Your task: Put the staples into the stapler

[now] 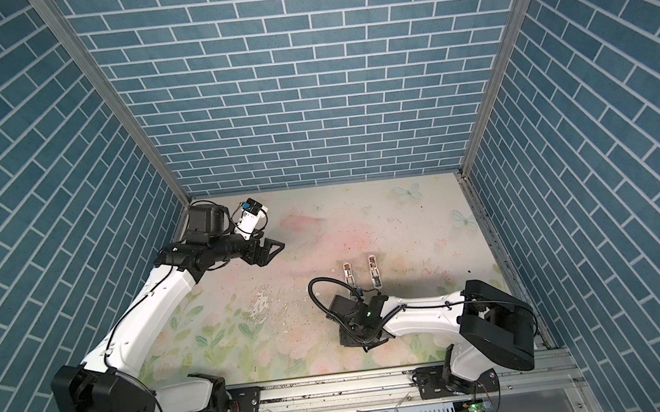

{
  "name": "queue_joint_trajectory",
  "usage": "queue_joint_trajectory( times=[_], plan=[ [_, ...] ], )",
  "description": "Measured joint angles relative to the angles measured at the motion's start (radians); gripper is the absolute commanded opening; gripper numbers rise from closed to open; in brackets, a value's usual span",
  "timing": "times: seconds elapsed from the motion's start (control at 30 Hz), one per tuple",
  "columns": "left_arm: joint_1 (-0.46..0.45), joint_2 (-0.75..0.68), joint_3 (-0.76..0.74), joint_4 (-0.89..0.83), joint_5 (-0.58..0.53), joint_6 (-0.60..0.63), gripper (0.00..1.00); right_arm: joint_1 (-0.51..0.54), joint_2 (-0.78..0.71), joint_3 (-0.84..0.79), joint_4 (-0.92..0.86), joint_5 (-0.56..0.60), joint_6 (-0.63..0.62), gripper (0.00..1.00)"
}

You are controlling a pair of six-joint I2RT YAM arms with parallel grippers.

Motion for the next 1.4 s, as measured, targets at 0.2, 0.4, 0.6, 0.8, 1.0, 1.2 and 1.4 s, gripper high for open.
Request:
queue_joint_trajectory(
  times=[0.2, 0.4, 0.6, 0.8, 1.0, 1.2, 1.4],
  plan=[
    [0.000, -0.002, -0.005, 0.001, 0.000, 0.000, 0.90, -0.031, 0.000, 0.010, -0.046, 0.010, -0.024, 0.24],
    [0.000, -0.009, -0.009, 0.002, 0.000, -0.002, 0.90, -0.064, 0.016, 0.031, -0.076, 0.026, -0.057, 0.24],
    [0.000, -0.011, -0.017, 0.003, 0.000, -0.003, 0.90, -0.100, 0.042, 0.058, -0.087, 0.039, -0.096, 0.25],
    [0.000, -0.011, -0.026, 0.006, 0.001, -0.004, 0.90, -0.129, 0.065, 0.080, -0.094, 0.051, -0.130, 0.25],
    [0.000, -0.011, -0.027, 0.009, 0.001, -0.006, 0.90, -0.162, 0.074, 0.090, -0.098, 0.057, -0.172, 0.25],
    [0.000, -0.027, -0.036, 0.012, 0.001, -0.006, 0.90, -0.166, 0.061, 0.103, -0.101, 0.051, -0.200, 0.24],
    [0.000, -0.028, -0.040, 0.013, 0.001, -0.006, 0.90, -0.160, 0.000, 0.114, -0.087, 0.034, -0.239, 0.24]
  ],
)
